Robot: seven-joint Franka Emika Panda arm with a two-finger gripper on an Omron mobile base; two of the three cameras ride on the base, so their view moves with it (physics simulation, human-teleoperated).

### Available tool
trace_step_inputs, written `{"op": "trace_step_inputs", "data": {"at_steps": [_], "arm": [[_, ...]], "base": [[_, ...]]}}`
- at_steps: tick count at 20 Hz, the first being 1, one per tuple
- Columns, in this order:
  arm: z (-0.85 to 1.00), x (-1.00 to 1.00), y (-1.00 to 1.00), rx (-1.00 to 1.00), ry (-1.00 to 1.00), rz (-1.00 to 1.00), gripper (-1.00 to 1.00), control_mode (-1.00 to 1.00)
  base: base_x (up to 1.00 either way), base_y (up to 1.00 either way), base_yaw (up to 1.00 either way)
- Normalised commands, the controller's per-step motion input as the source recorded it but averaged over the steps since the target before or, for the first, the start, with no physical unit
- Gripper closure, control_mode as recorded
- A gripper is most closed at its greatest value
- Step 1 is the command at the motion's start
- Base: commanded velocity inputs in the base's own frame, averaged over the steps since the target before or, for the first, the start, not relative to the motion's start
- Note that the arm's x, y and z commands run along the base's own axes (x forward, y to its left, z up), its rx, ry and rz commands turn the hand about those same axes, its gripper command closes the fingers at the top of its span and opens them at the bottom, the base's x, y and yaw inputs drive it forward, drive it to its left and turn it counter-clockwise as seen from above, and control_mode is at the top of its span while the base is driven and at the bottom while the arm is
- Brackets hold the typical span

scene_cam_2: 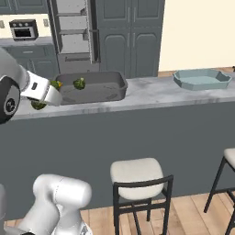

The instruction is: Place the cold items (cucumber and broccoli) from the fridge in one tupperware on the dining counter. Place the warm items (kebab skewer and hot dog) in the stove area in another tupperware.

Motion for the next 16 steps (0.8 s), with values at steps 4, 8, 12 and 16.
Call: {"op": "trace_step_inputs", "data": {"at_steps": [4, 8, 12, 16], "arm": [[0.0, 0.69, -0.02, 0.0, 0.02, 0.73, 1.0, -1.0], [0.0, 0.68, -0.01, 0.0, 0.11, 0.89, 1.0, -1.0], [0.0, 0.76, 0.0, -0.06, 0.23, 0.76, 1.0, -1.0], [-0.03, 0.85, 0.0, -0.26, 0.29, 0.64, 1.0, -1.0]], "base": [[0.0, 0.0, 0.0], [0.0, 0.0, 0.0], [0.0, 0.0, 0.0], [0.0, 0.0, 0.0]]}}
